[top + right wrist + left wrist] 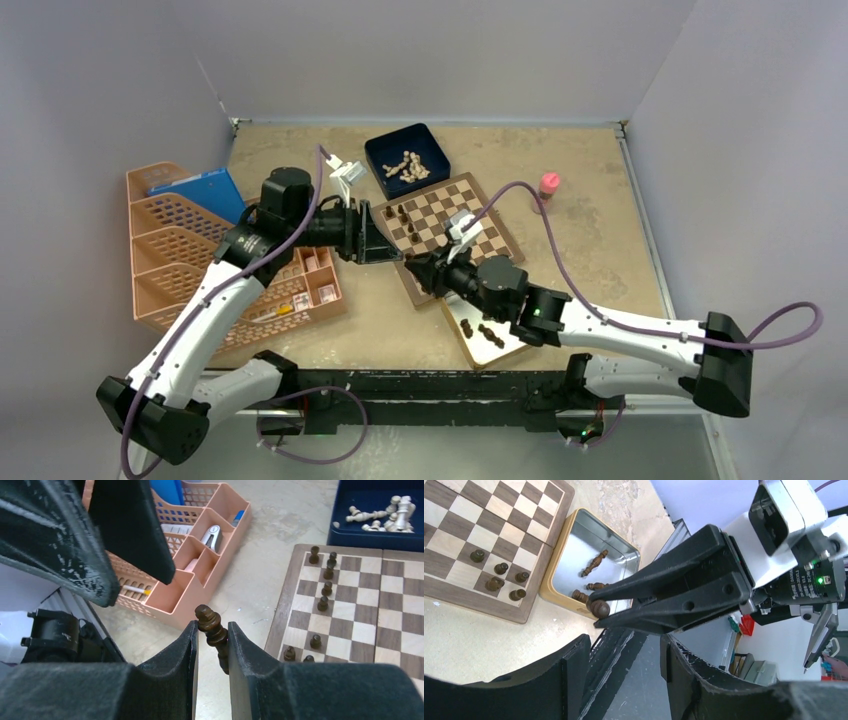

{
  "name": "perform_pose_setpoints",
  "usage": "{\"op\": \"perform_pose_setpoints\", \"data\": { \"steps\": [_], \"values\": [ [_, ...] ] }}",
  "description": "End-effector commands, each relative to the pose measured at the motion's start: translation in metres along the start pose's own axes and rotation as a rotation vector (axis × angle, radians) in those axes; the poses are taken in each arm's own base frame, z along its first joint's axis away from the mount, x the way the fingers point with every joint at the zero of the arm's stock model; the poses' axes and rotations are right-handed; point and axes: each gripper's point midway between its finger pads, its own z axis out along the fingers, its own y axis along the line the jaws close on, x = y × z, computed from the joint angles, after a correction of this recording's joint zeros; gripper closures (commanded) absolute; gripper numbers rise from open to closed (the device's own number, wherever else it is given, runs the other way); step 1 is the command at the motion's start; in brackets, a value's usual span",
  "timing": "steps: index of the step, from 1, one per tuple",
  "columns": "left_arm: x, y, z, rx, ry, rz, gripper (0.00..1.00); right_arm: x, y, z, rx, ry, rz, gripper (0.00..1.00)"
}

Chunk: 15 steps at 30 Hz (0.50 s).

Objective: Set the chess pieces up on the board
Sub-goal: Place the chess piece on the chessboard.

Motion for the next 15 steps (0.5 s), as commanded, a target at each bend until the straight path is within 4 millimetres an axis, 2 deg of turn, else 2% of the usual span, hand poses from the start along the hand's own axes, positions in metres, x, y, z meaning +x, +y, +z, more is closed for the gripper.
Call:
{"op": "perform_pose_setpoints", "data": {
  "steps": [1,6,15],
  "values": [
    [-0.010,-0.007,-0.002,0.004,-0.027,0.021,0.48,-0.027,0.034,0.007,-0.151,-0.106,-0.050,0.89],
    [-0.015,0.007,0.001,-0.063,-0.035,0.023,0.49,-0.027,0.045,0.010,-0.188,-0.104,-0.053,0.89],
    [-0.014,0.022,0.004,-0.126,-0.031,0.007,0.60,-0.031,0.050,0.012,-0.183,-0.110,-0.048,0.89]
  ]
}}
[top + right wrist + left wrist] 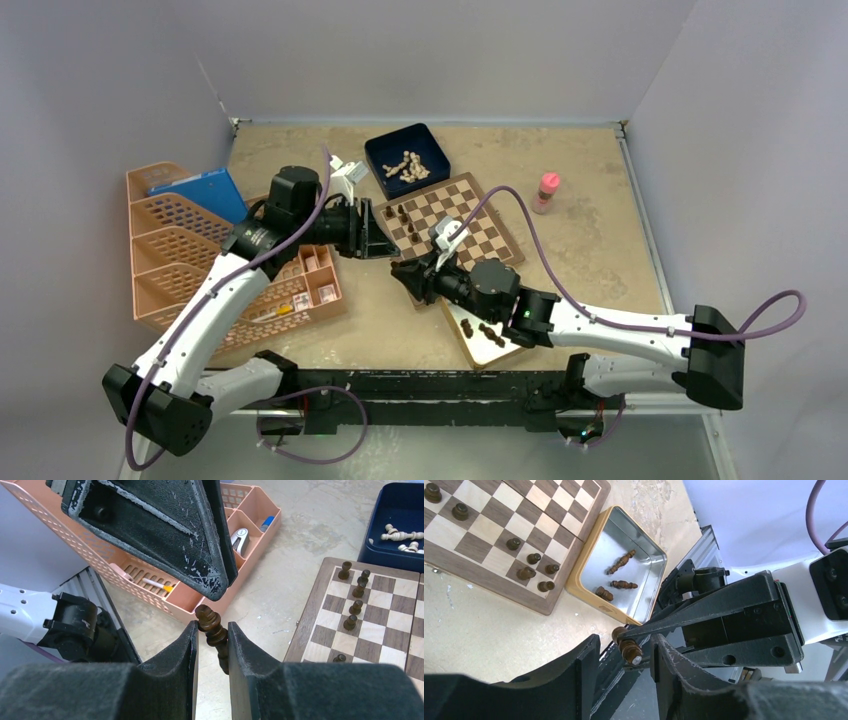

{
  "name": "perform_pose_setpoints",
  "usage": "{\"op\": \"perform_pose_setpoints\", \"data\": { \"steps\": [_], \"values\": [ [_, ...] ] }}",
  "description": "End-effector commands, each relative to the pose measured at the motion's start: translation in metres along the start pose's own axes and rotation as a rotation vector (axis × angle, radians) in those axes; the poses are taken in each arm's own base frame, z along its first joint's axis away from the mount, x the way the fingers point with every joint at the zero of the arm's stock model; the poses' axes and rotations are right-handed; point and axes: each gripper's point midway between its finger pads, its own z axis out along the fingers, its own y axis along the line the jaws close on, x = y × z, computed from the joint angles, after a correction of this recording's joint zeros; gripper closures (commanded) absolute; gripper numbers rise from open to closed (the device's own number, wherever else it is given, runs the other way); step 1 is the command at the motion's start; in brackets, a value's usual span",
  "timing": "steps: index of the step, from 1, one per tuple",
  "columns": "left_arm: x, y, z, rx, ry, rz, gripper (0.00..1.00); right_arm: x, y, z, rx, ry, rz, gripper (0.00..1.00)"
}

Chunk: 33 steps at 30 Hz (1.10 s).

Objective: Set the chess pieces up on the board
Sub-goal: Place the chess piece on the chessboard.

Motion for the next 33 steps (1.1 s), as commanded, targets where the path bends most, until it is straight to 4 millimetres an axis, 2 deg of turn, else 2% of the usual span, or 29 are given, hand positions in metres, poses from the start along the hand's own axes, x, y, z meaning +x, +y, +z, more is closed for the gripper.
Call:
{"op": "perform_pose_setpoints", "data": {
  "steps": [1,6,13,27,33],
  "values": [
    [-0.014,-0.009,-0.006,0.003,-0.045,0.058,0.60,-0.042,0.014,0.003,-0.031,-0.115,0.005,0.89],
    [-0.004,-0.013,-0.004,0.051,-0.007,0.051,0.61,-0.043,0.009,0.003,0.002,-0.123,0.014,0.89],
    [0.007,-0.009,0.000,0.067,0.024,0.038,0.63,-0.045,0.006,0.003,0.019,-0.136,0.039,0.89],
    [0.010,0.000,0.009,0.062,0.030,-0.010,0.65,-0.043,0.002,0.008,0.040,-0.139,0.000,0.89],
    [0.013,-0.001,0.009,0.074,0.040,-0.013,0.79,-0.045,0.000,0.009,0.058,-0.149,-0.002,0.89]
  ]
}}
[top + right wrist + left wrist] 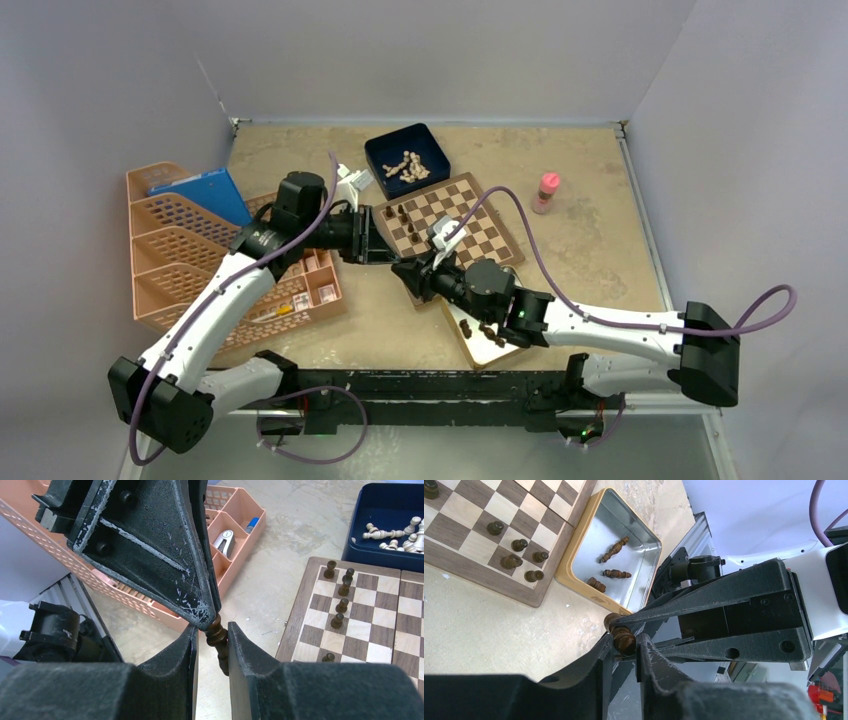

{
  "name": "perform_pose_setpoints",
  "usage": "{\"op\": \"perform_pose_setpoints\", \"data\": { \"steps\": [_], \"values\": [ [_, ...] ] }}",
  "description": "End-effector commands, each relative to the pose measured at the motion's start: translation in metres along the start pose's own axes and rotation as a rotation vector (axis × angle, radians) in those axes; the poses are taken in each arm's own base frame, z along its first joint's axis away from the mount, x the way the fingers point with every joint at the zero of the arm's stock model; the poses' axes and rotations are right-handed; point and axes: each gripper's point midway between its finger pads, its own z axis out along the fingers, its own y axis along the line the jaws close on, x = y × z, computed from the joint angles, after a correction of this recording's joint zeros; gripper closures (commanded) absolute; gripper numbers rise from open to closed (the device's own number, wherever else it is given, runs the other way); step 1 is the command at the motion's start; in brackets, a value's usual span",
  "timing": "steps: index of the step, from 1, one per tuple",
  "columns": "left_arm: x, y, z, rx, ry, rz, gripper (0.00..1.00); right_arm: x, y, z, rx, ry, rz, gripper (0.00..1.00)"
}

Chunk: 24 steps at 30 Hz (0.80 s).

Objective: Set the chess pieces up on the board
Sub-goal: Place the chess piece on the chessboard.

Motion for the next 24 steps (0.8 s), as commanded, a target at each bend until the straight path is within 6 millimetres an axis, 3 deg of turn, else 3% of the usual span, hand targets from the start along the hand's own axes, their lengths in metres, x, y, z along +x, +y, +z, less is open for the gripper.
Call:
{"op": "perform_pose_setpoints", "data": {
  "steps": [1,5,10,15,19,20,21,24],
  "values": [
    [-0.001,-0.007,0.000,0.040,-0.006,0.026,0.82,-0.048,0.007,0.003,0.005,-0.139,0.024,0.89],
    [0.002,-0.005,-0.002,0.023,-0.003,0.031,0.91,-0.042,0.002,0.004,0.032,-0.130,0.031,0.88],
    [-0.003,0.000,-0.003,-0.014,-0.015,0.047,1.00,-0.032,-0.002,0.004,0.046,-0.113,0.035,0.75],
    [-0.016,0.013,-0.006,-0.116,-0.053,0.074,1.00,-0.022,-0.006,-0.006,0.050,-0.091,0.077,0.43],
    [-0.028,0.030,-0.009,-0.235,-0.085,0.101,1.00,-0.024,-0.009,-0.024,0.056,-0.085,0.140,0.28],
    [-0.032,0.036,-0.010,-0.267,-0.096,0.107,1.00,-0.026,-0.010,-0.029,0.056,-0.086,0.157,0.10],
    [-0.035,0.040,-0.010,-0.292,-0.104,0.113,1.00,-0.031,-0.010,-0.036,0.054,-0.095,0.173,0.02],
    [-0.046,0.052,-0.008,-0.352,-0.121,0.122,1.00,-0.036,-0.012,-0.050,0.058,-0.086,0.201,0.01]
  ]
}}
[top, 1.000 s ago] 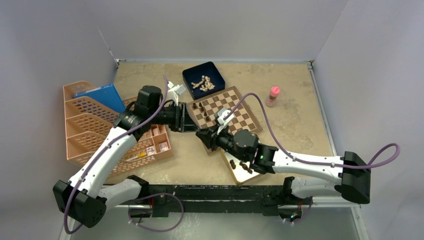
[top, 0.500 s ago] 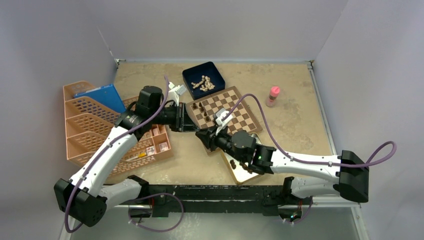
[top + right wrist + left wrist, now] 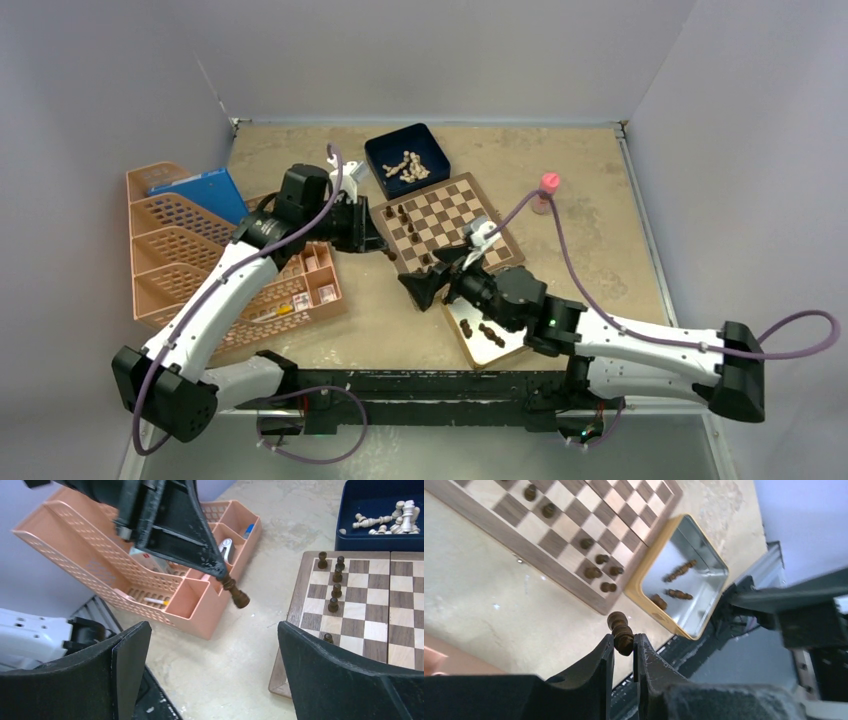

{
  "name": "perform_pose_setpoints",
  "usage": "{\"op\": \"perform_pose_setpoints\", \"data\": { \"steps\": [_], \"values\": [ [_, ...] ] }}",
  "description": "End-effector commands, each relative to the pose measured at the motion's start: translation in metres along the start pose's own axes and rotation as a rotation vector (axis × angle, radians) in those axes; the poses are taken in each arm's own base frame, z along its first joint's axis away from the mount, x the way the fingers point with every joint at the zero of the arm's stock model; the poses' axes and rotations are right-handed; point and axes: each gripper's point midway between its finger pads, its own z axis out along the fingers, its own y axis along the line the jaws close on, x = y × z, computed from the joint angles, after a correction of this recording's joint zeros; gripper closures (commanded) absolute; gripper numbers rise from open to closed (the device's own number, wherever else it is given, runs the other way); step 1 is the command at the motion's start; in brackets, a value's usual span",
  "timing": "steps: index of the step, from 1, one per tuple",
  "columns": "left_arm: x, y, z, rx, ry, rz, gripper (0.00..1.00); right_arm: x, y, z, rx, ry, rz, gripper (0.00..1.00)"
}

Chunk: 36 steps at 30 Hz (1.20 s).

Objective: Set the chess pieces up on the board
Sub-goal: Place the chess piece on the chessboard.

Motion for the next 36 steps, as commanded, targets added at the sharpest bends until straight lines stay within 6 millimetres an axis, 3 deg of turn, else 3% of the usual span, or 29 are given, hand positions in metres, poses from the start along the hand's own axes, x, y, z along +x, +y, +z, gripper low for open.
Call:
{"op": "perform_pose_setpoints", "data": {
  "steps": [1,11,15,19,27,36],
  "values": [
    [-0.030,0.018,0.002,-0.127,-0.077,0.065,1.00,-0.025,0.000,-0.020,0.013,-0.044,0.095,0.01],
    [-0.059,0.059,0.048,-0.294,-0.042,0.048,1.00,-0.047,-0.017,-0.061,0.063,-0.086,0.171,0.01],
    [-0.067,0.070,0.065,-0.346,-0.060,0.054,1.00,-0.047,-0.024,-0.069,0.082,-0.089,0.172,0.01],
    [-0.062,0.082,0.086,-0.393,-0.028,0.043,1.00,-0.047,-0.027,-0.075,0.091,-0.087,0.164,0.01],
    [-0.047,0.084,0.127,-0.410,0.023,0.025,1.00,-0.052,-0.030,-0.083,0.092,-0.103,0.172,0.01],
    [-0.041,0.096,0.144,-0.431,0.024,0.030,1.00,-0.051,-0.030,-0.083,0.095,-0.095,0.167,0.01]
  ]
}}
